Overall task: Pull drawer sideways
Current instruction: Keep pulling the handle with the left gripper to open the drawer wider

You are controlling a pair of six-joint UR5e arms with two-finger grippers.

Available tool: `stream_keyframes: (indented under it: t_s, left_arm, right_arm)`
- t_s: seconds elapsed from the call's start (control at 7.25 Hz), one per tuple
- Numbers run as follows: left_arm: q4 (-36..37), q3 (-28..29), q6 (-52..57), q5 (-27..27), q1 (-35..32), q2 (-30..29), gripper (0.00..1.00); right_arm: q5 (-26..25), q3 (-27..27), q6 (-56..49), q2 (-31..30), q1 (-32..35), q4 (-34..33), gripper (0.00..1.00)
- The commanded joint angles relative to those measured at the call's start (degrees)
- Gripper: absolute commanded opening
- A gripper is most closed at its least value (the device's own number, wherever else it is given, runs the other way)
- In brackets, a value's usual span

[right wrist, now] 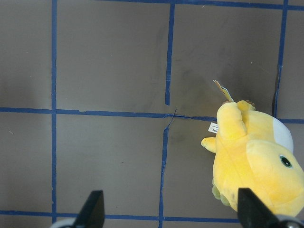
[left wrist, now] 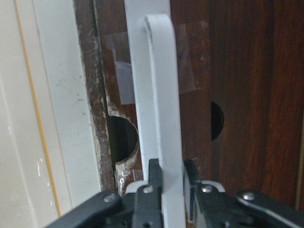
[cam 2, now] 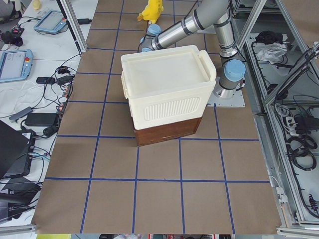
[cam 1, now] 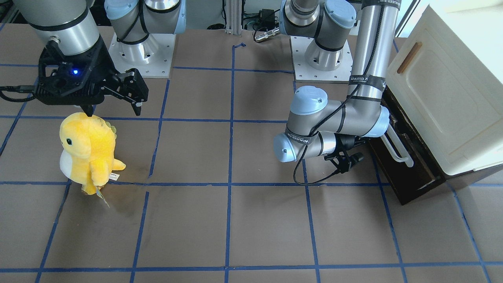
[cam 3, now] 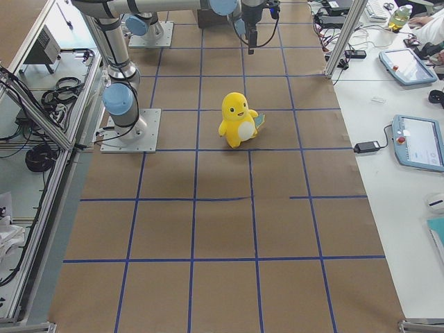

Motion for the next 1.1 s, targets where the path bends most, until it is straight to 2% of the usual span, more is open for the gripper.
stream_keyframes:
  t_s: [0.0,0.41,0.69,0.97]
  left_arm:
    - [-0.1,0.2,0.0,0.0,-0.1,0.3,0.24]
    - [0.0,0.4,0.0,-0.2,-0.5,0.1,0.19]
    - [0.2,0.4,0.1,-0.4,-2.0,0.0,0.12]
    - [0.2,0.6,0.3,-0.5,-2.3,0.2,0.11]
  right_arm:
    - [0.0,0.0,0.0,0.0,0.0,0.0,1.00]
    - [0.0,0.0,0.0,0.0,0.0,0.0,1.00]
    - [0.0,0.0,0.0,0.0,0.0,0.0,1.00]
    - [0.0,0.0,0.0,0.0,0.0,0.0,1.00]
